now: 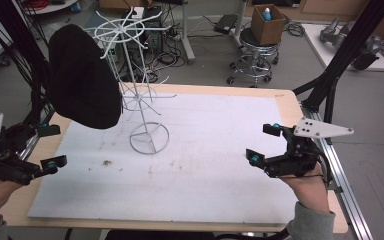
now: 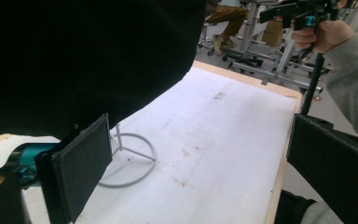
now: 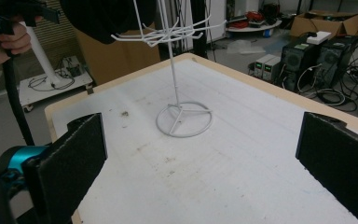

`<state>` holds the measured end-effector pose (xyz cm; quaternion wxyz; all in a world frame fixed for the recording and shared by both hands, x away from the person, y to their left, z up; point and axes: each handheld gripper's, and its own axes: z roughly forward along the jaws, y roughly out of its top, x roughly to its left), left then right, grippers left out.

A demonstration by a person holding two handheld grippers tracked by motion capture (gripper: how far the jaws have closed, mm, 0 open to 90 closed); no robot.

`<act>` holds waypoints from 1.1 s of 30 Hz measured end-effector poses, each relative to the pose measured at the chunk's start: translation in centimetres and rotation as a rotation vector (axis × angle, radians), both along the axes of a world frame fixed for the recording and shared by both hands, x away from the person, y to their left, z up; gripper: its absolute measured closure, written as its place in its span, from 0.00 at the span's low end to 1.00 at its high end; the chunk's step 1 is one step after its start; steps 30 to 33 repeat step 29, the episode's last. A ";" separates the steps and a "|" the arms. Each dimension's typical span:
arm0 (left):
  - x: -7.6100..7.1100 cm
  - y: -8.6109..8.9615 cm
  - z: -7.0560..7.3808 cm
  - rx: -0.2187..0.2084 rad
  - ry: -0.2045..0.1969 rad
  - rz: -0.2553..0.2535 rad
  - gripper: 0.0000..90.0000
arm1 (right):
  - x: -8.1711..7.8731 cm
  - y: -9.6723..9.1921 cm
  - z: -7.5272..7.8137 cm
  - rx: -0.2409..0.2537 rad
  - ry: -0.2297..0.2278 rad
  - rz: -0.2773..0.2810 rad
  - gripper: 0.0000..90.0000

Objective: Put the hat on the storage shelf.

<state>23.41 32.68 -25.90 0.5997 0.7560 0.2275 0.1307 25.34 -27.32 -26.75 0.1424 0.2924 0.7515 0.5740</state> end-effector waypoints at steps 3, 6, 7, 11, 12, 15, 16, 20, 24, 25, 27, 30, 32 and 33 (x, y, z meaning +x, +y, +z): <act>0.1 -0.2 -0.1 0.003 0.001 -0.003 0.08 | -0.1 0.0 0.0 -0.001 -0.001 -0.014 0.01; 0.3 -0.4 -0.1 0.008 0.000 -0.001 0.08 | -0.3 0.0 0.1 -0.002 -0.004 -0.019 0.01; 0.3 -0.4 -0.1 0.006 -0.002 -0.005 0.08 | -0.4 0.0 0.1 -0.004 0.001 -0.021 0.01; 0.4 -0.5 -0.1 0.002 -0.003 -0.005 0.08 | -0.6 0.0 0.0 -0.006 -0.001 -0.025 0.01; 0.4 -0.6 -0.1 0.003 -0.002 -0.008 0.08 | -0.6 0.0 0.0 -0.005 0.002 -0.026 0.01; 0.5 -0.7 -0.1 0.005 -0.001 -0.008 0.08 | -0.6 0.0 -0.1 -0.009 0.005 -0.028 0.01; 0.5 -0.7 -0.1 0.007 0.001 -0.008 0.08 | -0.6 0.0 -0.1 -0.009 0.005 -0.030 0.01; 0.4 -0.6 -0.2 0.007 0.001 -0.002 0.08 | -0.6 0.0 -0.1 -0.009 0.001 -0.036 0.01; 0.3 -0.4 -0.1 0.001 -0.001 -0.001 0.08 | -0.7 -0.1 -0.1 -0.003 0.001 -0.041 0.01; 0.2 -0.4 -0.2 0.003 0.000 -0.001 0.08 | -0.7 -0.1 -0.1 -0.003 -0.002 -0.041 0.01; 0.2 -0.4 -0.2 0.006 0.001 0.001 0.08 | -0.7 -0.1 0.0 -0.001 -0.003 -0.045 0.01; 0.1 -0.4 -0.2 0.005 0.000 0.005 0.08 | -0.7 0.0 0.0 -0.002 -0.005 -0.043 0.01; 0.1 -0.4 -0.2 0.005 0.000 0.005 0.08 | -0.7 0.0 0.0 -0.002 -0.005 -0.043 0.01; 0.1 -0.4 -0.2 0.005 0.000 0.005 0.08 | -0.7 0.0 0.0 -0.002 -0.005 -0.043 0.01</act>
